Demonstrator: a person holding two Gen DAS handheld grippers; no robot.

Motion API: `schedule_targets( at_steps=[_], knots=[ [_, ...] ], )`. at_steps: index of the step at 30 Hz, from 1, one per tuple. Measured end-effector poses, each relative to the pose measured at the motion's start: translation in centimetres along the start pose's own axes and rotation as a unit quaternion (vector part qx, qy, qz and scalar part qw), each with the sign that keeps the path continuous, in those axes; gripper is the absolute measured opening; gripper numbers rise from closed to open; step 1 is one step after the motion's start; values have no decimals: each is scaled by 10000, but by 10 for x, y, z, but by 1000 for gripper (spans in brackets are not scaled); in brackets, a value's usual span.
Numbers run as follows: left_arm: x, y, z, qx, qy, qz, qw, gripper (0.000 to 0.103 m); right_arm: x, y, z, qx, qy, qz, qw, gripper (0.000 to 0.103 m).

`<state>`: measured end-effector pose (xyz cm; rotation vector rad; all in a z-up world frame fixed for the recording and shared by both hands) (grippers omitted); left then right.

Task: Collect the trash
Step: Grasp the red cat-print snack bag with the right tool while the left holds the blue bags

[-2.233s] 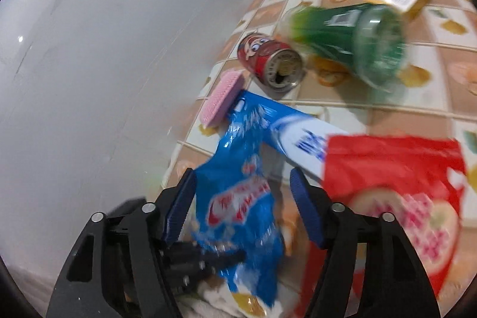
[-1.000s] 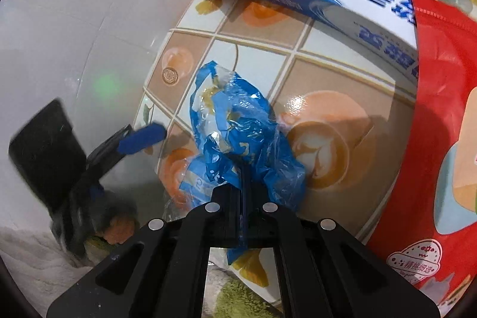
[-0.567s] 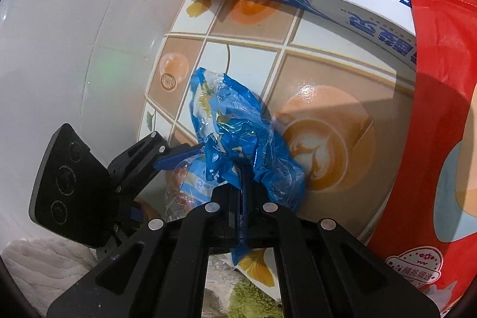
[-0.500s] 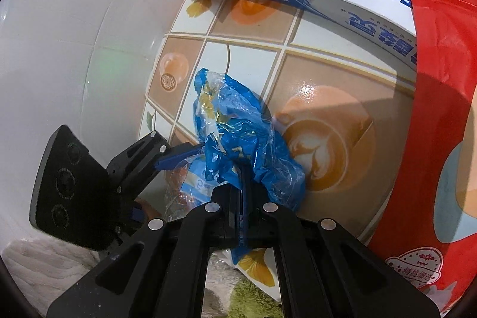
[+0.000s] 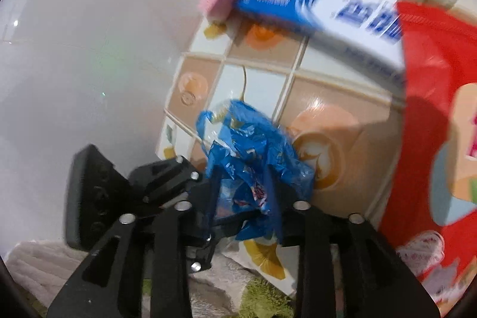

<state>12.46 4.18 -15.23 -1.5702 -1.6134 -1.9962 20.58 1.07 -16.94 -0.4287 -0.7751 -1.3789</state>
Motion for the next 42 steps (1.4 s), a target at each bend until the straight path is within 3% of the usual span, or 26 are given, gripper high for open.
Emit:
schedule_targets(
  at_steps=[8,12,17,24,27,30,33,35,42],
  knots=[
    [0,0,6,71,142,15,9999,14,112,-10,10,192,-338,-1468,9884,71],
    [-1,2,7,128,157,-10,9998,12,163,-26,-31,-319,-786,-2121,9736,78],
    [-2,4,8,155,194,-15,9997,10,167,-55,-108,-1357,-1145,-2144,9605,79],
    [-3,5,8,135,224,-11,9997,9,147,-56,-134,-1471,-1119,-1963,9630,76],
    [-3,5,8,145,242,-19,9996,9,135,-48,-130,-1268,-1311,-1845,9658,70],
    [-3,5,8,159,262,-26,9995,9,127,-46,-126,-1074,-1576,-1711,9666,55],
    [-4,6,7,174,275,-34,9995,9,122,-46,-127,-906,-1913,-1631,9636,36],
    [-4,6,7,168,281,-40,9995,9,117,-48,-129,-951,-1863,-1560,9654,13],
    [-4,6,7,131,315,-49,9994,9,115,-56,-128,-1048,-1618,-1682,9667,1]
  ],
)
Point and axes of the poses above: each gripper's, at about its wrist camera, not at the fingertips, and x roughly against the way its jaws point, z to its left, y to its top, the point moved 8 cm from there along -x, roughly the way its jaws point, and after that the axes turned 2 degrees about y, right-handed, at the moved point
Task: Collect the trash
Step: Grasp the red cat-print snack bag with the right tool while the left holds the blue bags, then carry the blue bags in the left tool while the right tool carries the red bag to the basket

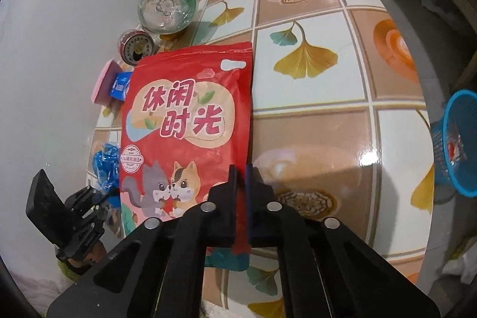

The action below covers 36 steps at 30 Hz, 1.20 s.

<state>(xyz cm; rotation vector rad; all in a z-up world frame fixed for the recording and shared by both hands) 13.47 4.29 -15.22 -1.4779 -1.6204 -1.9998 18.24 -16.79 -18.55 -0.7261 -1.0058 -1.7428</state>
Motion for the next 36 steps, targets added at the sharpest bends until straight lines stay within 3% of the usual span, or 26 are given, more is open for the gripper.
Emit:
schedule_targets(
  at_steps=[7,11,16,21,27,36],
  knots=[
    [1,2,1,36,65,-42,10000,8,25,-1,16,-25,330,-402,9986,0],
    [2,5,1,77,68,-82,9999,8,47,-1,36,432,89,-760,9961,0],
    [7,16,-4,121,-46,-222,9997,8,55,-10,65,1046,-213,-897,9902,0],
    [6,25,-21,69,-284,-290,9992,8,44,-18,82,1125,68,-860,9899,0],
    [-3,24,-26,-2,-329,-214,9992,7,40,-18,82,501,1243,-720,9884,3],
    [-10,19,-31,-74,-409,-145,9990,7,10,-20,74,184,1202,-510,9913,18]
  ],
)
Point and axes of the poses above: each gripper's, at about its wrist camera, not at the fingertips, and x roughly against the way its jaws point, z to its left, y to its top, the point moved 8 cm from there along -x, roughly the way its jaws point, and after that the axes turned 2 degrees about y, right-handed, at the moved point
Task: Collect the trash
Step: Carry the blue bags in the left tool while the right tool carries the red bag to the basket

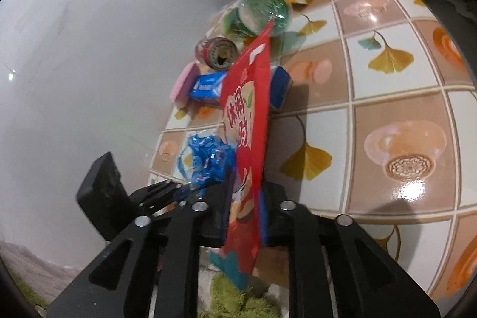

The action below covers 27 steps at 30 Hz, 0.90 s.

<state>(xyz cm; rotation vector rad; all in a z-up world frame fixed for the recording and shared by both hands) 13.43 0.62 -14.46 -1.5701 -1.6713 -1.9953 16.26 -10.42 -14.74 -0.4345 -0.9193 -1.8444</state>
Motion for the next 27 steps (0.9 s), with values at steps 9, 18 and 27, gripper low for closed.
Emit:
schedule_targets(
  at_steps=[9,18,27],
  knots=[
    [4,4,0,-124,110,-42,9999,7,-4,3,-7,-305,275,-34,9992,0],
    [27,15,-5,-209,302,-206,9991,7,20,4,-14,-433,491,-309,9974,0],
    [49,60,-34,-591,127,-539,9967,7,86,7,-35,-778,977,-1141,9856,0]
  ],
)
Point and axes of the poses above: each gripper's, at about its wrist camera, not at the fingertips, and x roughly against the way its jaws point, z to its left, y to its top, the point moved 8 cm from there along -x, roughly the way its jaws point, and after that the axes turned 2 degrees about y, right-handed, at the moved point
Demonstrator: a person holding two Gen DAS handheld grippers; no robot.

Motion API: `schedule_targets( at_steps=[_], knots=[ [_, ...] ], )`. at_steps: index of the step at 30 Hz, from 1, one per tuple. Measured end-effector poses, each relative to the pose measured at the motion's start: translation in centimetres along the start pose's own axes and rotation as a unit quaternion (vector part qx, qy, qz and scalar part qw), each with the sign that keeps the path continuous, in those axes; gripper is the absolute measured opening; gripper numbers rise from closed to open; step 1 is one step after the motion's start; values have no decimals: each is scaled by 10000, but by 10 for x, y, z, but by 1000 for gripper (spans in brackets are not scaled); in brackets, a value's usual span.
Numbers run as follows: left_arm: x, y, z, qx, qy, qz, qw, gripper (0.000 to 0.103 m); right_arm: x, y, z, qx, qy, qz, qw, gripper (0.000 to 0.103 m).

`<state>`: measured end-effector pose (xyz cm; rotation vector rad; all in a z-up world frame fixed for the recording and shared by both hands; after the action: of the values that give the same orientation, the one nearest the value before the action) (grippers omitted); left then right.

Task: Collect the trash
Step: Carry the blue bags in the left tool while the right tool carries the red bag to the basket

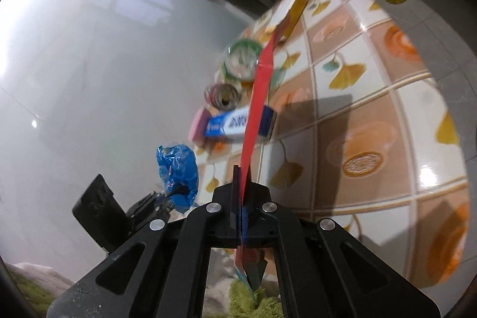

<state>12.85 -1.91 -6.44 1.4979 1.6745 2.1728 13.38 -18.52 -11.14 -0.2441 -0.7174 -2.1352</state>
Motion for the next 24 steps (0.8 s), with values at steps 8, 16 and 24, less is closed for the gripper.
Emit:
schedule_targets(
  at_steps=[8,16,24],
  knots=[
    [-26,73,-63,-775,-585,-111,9952,7,109,20,-23,-140,-52,-1365,9905,0],
    [-83,148,-182,-1588,-1542,46,9752,7,228,35,-71,-260,-1262,-2665,9552,0],
    [-223,164,-320,-2228,-2219,1591,9359,8,275,31,-163,-710,-3227,-2757,9027,0]
  ],
)
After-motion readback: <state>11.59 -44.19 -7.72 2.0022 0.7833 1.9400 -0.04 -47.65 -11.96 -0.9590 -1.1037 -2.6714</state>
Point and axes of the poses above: each gripper's, at about its wrist camera, not at the fingertips, and x roughly against the way its jaws point, z to its left, y to its top, the point moved 8 cm from there along -x, roughly the way its jaws point, and after that the axes turned 2 degrees about y, right-handed, at the moved point
